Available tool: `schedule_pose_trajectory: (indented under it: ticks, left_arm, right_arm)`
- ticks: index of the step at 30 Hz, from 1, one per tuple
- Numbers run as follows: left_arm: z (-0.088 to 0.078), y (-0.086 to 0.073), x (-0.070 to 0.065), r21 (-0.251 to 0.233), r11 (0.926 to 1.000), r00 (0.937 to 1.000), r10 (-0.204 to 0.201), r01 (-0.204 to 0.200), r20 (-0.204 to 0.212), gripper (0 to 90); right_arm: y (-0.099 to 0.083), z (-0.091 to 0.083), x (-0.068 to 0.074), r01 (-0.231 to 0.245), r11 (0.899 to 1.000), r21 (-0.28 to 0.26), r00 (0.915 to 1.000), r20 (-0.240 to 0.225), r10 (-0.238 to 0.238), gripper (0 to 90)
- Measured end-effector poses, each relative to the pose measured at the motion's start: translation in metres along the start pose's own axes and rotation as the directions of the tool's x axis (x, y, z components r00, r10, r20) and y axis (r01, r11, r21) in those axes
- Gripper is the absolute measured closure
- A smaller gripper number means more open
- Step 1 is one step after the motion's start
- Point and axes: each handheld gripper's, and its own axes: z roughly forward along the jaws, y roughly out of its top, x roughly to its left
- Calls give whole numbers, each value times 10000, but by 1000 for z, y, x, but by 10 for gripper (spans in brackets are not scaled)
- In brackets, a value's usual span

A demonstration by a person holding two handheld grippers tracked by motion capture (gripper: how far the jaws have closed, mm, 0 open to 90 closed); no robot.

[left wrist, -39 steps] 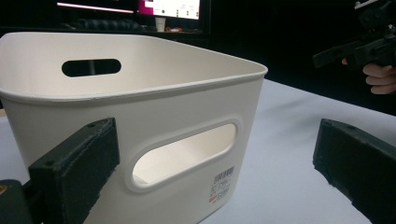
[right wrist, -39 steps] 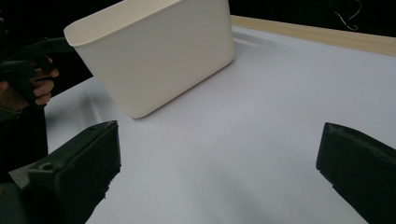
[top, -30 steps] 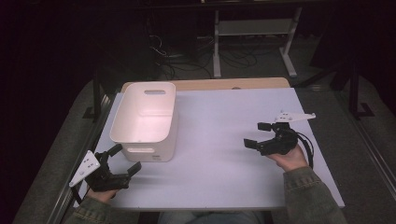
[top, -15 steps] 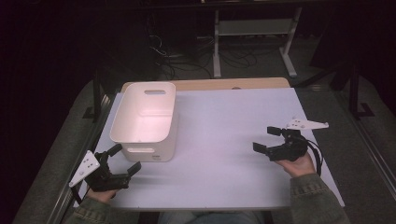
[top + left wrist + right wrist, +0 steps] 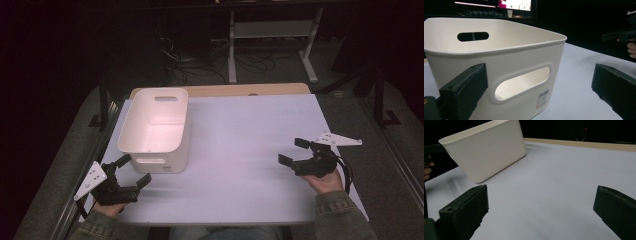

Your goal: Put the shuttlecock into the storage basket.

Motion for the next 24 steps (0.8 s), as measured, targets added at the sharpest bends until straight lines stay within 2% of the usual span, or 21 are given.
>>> schedule_pose_trajectory:
  ticks: [7, 24]
  left_arm:
    - [0, 0, 0, 0, 10000, 10000, 10, -10, 1, 0]
    - [0, 0, 0, 9, 10000, 10000, -5, 5, 26, 0]
  right_arm:
    - [-11, -7, -5, -147, 9999, -7, 9996, 232, 147, 0]
    - [-29, -27, -16, -174, 9998, -16, 9967, 795, 174, 0]
